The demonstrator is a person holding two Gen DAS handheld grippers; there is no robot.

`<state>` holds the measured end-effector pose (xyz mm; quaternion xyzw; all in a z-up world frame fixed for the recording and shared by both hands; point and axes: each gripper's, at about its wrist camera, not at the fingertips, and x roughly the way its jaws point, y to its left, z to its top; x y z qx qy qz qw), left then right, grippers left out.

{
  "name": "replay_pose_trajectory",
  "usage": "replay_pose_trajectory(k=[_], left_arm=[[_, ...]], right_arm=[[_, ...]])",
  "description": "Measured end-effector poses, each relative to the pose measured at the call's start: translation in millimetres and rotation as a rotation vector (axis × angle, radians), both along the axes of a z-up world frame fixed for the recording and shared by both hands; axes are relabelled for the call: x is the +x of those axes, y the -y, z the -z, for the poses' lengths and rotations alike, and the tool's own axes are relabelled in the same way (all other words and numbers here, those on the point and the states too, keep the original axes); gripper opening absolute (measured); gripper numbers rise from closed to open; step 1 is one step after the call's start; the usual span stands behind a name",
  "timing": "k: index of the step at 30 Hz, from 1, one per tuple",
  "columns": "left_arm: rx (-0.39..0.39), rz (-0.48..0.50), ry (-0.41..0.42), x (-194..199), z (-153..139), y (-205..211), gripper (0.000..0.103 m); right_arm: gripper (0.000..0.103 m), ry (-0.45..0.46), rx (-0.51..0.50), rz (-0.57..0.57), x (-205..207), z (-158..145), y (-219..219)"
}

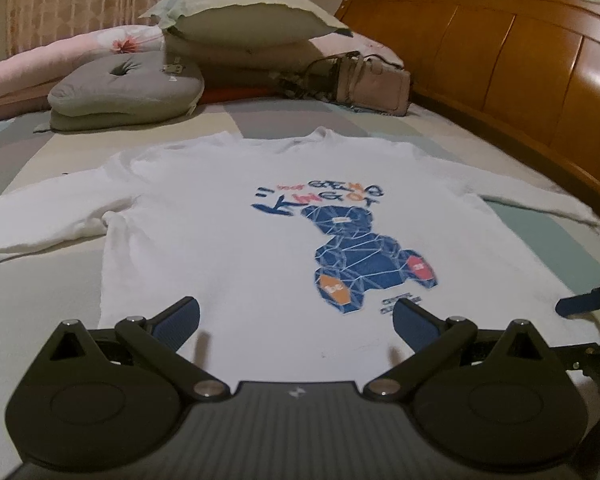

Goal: Fold clothes

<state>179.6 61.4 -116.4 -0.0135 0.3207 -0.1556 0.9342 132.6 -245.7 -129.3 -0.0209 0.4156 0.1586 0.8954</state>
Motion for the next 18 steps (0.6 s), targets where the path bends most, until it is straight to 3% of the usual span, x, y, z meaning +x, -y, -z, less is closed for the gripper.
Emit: replay_pose_trajectory(k=[6,13,18], left_arm=[[0.022,-0.006,-0.005,0,1,2,0.102],[0.053,-0.043,-0.072,9,12,2,0.102],[0.042,-0.061,-0.061,5,6,-4,0.102]], right_arm=[[0.103,-0.016,-0.007,0.073,-9,-12,6],[0.103,0.03,0.003,0.048,7,-26,-16],[0.103,-0.045,-0.052,0.06,27,-15,-30]])
